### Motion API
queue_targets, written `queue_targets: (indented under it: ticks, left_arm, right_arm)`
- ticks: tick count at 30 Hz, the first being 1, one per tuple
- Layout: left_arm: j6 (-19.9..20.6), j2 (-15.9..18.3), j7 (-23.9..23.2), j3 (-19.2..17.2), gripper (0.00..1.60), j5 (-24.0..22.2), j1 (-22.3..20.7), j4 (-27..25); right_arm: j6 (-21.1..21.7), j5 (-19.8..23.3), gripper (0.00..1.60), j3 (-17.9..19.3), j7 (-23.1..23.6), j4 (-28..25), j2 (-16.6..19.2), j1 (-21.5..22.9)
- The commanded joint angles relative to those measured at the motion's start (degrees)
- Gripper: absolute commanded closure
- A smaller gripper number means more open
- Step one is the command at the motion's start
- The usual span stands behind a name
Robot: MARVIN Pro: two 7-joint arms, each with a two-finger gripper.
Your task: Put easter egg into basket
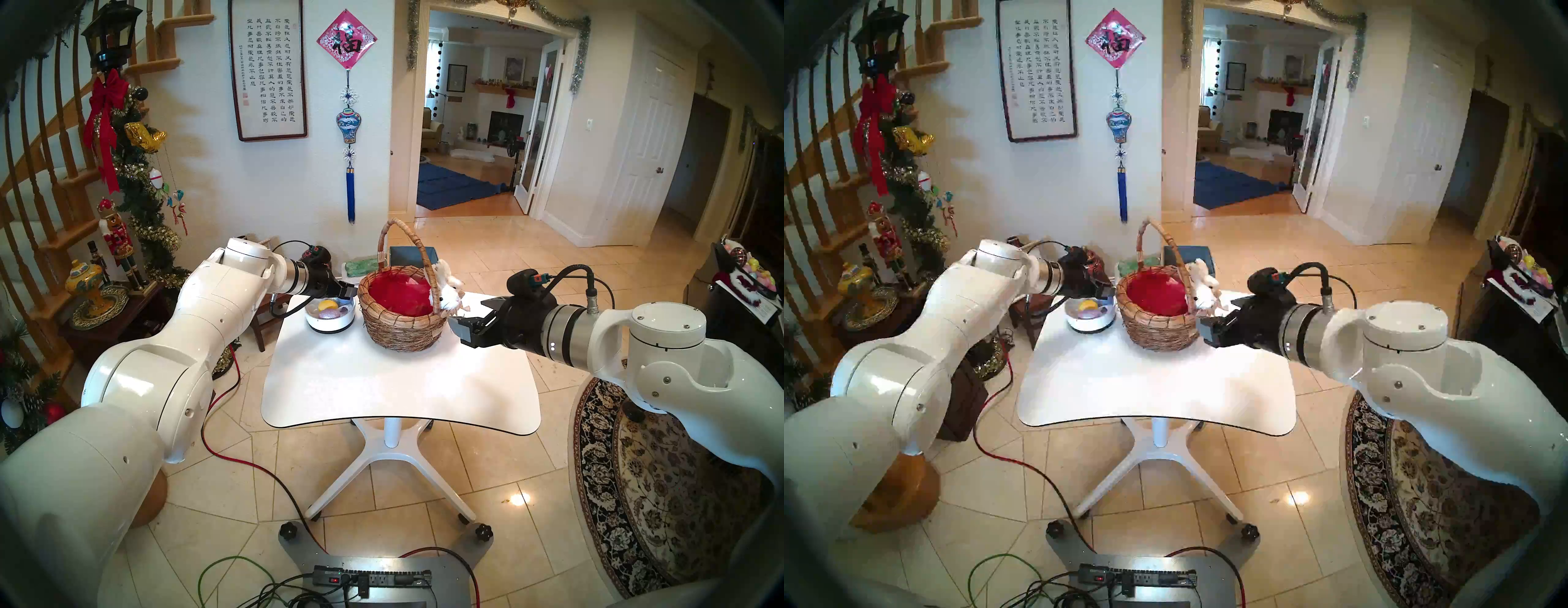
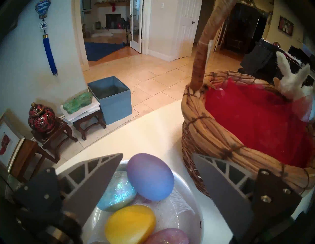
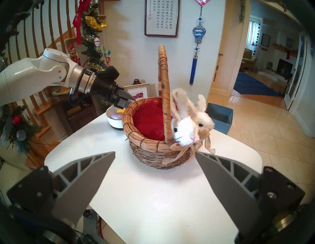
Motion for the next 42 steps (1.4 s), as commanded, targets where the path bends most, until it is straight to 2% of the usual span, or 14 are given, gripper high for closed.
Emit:
queue_targets:
  ticks: [1,17,20,27,32,33,42]
  left_arm:
    - [-0.05,-0.39,1.16,0.11,0.00,0.58,-2.27,0.95]
    - [-0.32,-0.80,1.22,-0.03,0.00,1.65,-2.47,2.07]
    - [-0.33,-0.79,0.89,-0.22,0.06,1.62,-2.40,2.01]
    - [-0.01,-0.54,0.10,-0.46,0.36,1.53,-2.01,1.25]
    - [-0.06,-0.46,0.00,-0.54,0.46,1.56,-1.90,1.18]
    - [-0.07,-0.44,-0.06,-0.55,0.53,1.56,-1.87,1.18]
    - [0.19,-0.03,-0.49,-0.50,0.53,1.69,-1.00,-0.04]
  right_arm:
    - [-0.06,-0.07,0.00,0.44,0.05,-0.04,-0.07,0.64]
    - [-0.07,-0.06,0.00,0.43,0.04,-0.04,-0.05,0.64]
    - [-0.07,-0.06,0.00,0.42,0.04,-0.04,-0.05,0.64]
    - [-0.07,-0.06,0.00,0.42,0.04,-0.04,-0.05,0.65]
    - [-0.07,-0.06,0.00,0.41,0.04,-0.03,-0.05,0.66]
    - [-0.07,-0.06,0.00,0.41,0.04,-0.03,-0.05,0.66]
    - [-0.07,-0.05,0.00,0.40,0.04,-0.03,-0.05,0.68]
